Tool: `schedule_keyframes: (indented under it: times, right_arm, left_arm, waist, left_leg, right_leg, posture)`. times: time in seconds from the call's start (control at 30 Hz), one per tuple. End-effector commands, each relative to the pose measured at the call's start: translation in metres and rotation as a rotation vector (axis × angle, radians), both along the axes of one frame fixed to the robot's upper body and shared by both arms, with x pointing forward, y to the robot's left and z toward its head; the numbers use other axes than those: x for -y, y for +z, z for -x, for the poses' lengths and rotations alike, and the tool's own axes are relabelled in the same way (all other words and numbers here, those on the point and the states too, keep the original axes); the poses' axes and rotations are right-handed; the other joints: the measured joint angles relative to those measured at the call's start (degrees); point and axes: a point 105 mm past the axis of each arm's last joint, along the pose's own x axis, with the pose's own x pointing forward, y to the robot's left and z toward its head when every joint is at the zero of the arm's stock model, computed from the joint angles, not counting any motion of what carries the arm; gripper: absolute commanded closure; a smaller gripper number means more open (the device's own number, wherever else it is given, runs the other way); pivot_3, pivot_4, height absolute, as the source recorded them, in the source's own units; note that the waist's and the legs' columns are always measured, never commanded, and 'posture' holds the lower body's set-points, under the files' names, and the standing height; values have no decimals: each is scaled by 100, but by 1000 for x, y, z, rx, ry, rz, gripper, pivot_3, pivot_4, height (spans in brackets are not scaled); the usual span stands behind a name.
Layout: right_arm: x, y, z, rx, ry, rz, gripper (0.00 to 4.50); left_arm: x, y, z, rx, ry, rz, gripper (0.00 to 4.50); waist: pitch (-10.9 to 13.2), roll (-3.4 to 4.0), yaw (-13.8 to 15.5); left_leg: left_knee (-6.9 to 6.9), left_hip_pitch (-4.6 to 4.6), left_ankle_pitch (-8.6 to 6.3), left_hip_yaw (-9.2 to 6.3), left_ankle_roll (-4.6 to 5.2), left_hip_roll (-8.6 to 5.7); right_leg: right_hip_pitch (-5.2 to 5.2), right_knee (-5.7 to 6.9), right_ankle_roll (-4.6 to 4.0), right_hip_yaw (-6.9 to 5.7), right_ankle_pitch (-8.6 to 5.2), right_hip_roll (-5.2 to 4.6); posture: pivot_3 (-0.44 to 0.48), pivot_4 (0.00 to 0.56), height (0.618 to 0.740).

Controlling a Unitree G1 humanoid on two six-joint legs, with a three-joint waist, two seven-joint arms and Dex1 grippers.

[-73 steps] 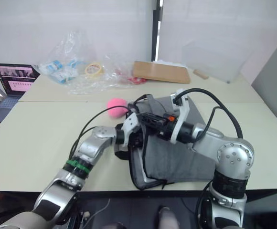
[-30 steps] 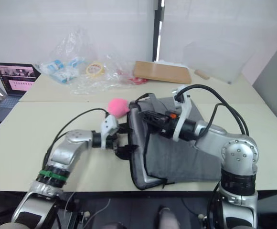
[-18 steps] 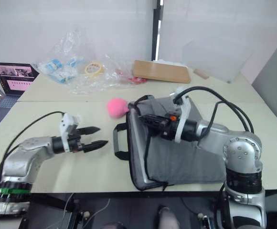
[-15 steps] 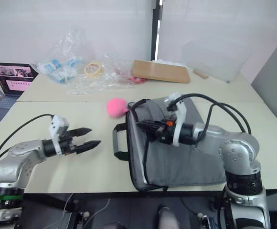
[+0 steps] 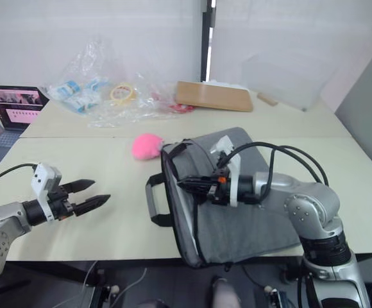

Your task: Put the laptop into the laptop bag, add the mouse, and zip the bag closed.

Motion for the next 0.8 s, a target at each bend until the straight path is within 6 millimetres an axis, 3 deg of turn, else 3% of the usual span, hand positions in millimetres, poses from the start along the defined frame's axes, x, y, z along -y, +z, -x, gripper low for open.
schedule_keyframes:
  times: [0.03,0.3,0.5,0.67,0.8]
  right_arm:
    - [-3,5,2,39,16,-13,4500]
    - [-6,6,-2,39,16,-16,4500]
    - [-7,3,-3,58,16,18,2523]
    - [-11,-4,10,46,124,71,2523]
    - [1,2,-1,63,38,31,2523]
  left_arm:
    - [-7,19,-1,81,22,-26,31]
    - [-13,21,-6,101,48,-35,31]
    - [-12,21,-10,98,34,-42,0]
    - [-9,23,-14,91,-9,-66,0]
    - [-2,26,-21,89,-50,-64,0]
  waist:
    - [0,0,-4]
    - [0,0,-8]
    - [0,0,-12]
    - [0,0,-10]
    - [0,0,-5]
  left_leg:
    - [0,0,0,0,0,0]
    - [0,1,0,0,-1,0]
    - [0,2,0,1,-1,0]
    - [1,2,1,0,-2,0]
    - [3,2,1,1,-2,0]
  right_leg:
    - [0,0,0,0,0,0]
    - [0,2,-1,0,-1,0]
    - [0,4,-1,0,-1,0]
    - [0,5,-2,0,-1,0]
    - [1,5,-2,0,-1,0]
  posture:
    - [0,150,740]
    - [0,150,740]
    - [0,150,740]
    - [0,150,740]
    - [0,150,740]
